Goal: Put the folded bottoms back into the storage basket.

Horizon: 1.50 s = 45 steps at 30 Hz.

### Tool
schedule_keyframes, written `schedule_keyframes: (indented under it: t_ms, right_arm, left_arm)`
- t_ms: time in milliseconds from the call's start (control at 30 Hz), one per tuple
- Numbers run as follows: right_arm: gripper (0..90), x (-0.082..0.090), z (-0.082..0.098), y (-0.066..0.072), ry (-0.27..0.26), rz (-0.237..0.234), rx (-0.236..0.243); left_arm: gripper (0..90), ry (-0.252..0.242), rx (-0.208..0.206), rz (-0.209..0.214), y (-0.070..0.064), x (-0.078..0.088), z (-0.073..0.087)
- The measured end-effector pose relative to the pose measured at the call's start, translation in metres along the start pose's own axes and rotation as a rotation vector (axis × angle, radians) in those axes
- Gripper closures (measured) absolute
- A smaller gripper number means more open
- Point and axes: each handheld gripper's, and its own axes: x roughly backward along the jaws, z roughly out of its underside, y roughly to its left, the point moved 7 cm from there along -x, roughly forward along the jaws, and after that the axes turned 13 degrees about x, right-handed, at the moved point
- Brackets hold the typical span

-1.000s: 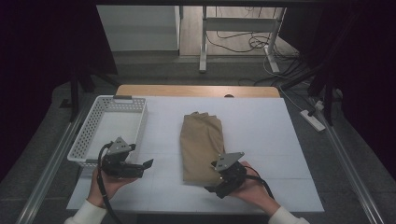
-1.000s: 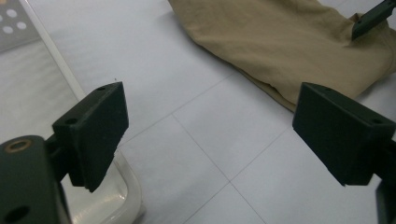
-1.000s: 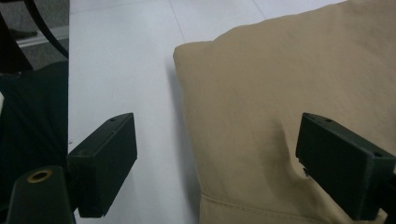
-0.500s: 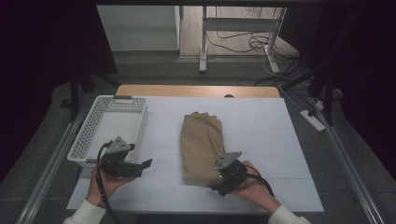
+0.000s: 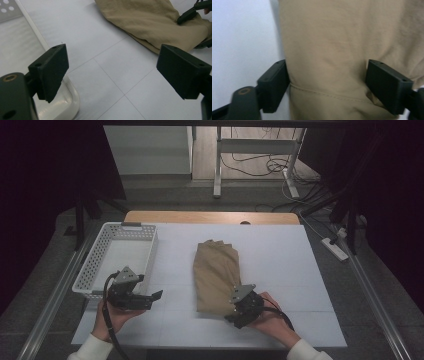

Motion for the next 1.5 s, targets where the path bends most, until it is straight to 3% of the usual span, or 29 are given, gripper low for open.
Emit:
schedule_keyframes:
  t_ms: [300,533,567,700,900,1200,1333,1500]
  right_arm:
    - [34.9,0.002,0.000,-0.004,0.002,0.018,0.022]
    - [57.0,0.003,0.000,-0.009,0.003,0.020,0.037]
    - [57.0,0.003,0.000,-0.009,0.003,0.020,0.037]
    - [72.9,0.003,-0.002,-0.010,0.016,0.045,0.073]
    - [76.3,0.005,-0.002,-0.010,0.015,0.042,0.054]
    - [78.4,0.013,-0.005,-0.009,-0.029,0.033,0.039]
    - [78.6,0.020,-0.009,-0.005,-0.081,-0.006,0.001]
    - [78.6,0.025,-0.013,0.003,-0.094,-0.032,0.001]
  left_arm:
    - [11.5,0.007,-0.001,0.007,-0.002,-0.002,0.001]
    - [11.3,0.007,0.002,0.006,-0.002,-0.002,0.001]
    - [11.3,0.008,0.001,0.005,-0.002,-0.002,0.001]
    - [11.2,0.011,0.001,0.005,-0.002,-0.003,0.002]
    - [11.1,0.015,-0.002,0.006,-0.002,-0.003,0.003]
    - [11.0,0.013,0.003,0.002,-0.001,-0.003,0.003]
    - [10.5,0.007,0.002,0.000,-0.001,-0.002,0.002]
    - [10.5,0.007,0.002,-0.001,-0.001,-0.002,0.002]
